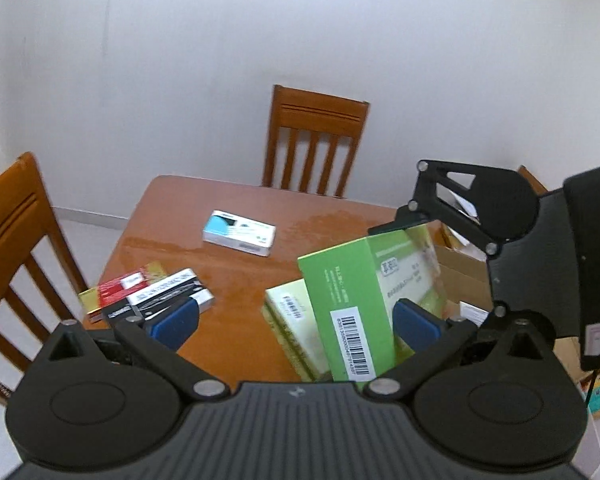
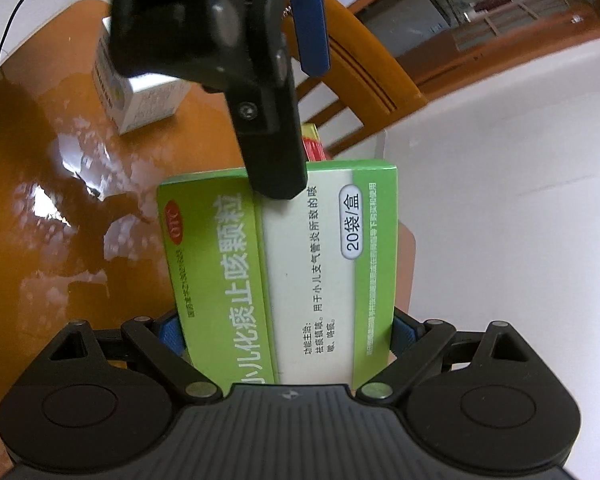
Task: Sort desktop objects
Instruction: 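Lift the green granules box with the right gripper toward the cardboard box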
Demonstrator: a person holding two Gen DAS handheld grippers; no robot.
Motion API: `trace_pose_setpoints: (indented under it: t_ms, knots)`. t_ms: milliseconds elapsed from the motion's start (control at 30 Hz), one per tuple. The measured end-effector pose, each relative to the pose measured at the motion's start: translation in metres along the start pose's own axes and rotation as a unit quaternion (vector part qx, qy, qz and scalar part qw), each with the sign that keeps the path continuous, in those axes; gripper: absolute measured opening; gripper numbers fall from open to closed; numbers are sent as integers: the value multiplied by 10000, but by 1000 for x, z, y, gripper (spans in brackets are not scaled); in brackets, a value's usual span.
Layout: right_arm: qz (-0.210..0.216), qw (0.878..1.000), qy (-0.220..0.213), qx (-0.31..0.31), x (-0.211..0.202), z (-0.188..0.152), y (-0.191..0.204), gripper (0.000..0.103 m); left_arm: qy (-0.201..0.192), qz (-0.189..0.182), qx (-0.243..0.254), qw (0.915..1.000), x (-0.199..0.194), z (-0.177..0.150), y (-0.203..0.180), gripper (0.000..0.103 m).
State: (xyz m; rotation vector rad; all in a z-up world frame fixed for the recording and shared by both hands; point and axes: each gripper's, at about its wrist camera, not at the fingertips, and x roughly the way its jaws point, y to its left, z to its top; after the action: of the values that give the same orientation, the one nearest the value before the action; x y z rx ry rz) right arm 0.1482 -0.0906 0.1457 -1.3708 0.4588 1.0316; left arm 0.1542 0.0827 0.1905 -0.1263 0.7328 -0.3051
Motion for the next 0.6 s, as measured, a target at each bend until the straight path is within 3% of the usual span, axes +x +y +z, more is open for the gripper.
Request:
trace_pose_setpoints:
  t_ms: [600]
  knots:
    - [-206, 9920, 888, 872, -46, -109, 31, 95, 418, -1025, 746, 9911, 76, 11, -118, 103]
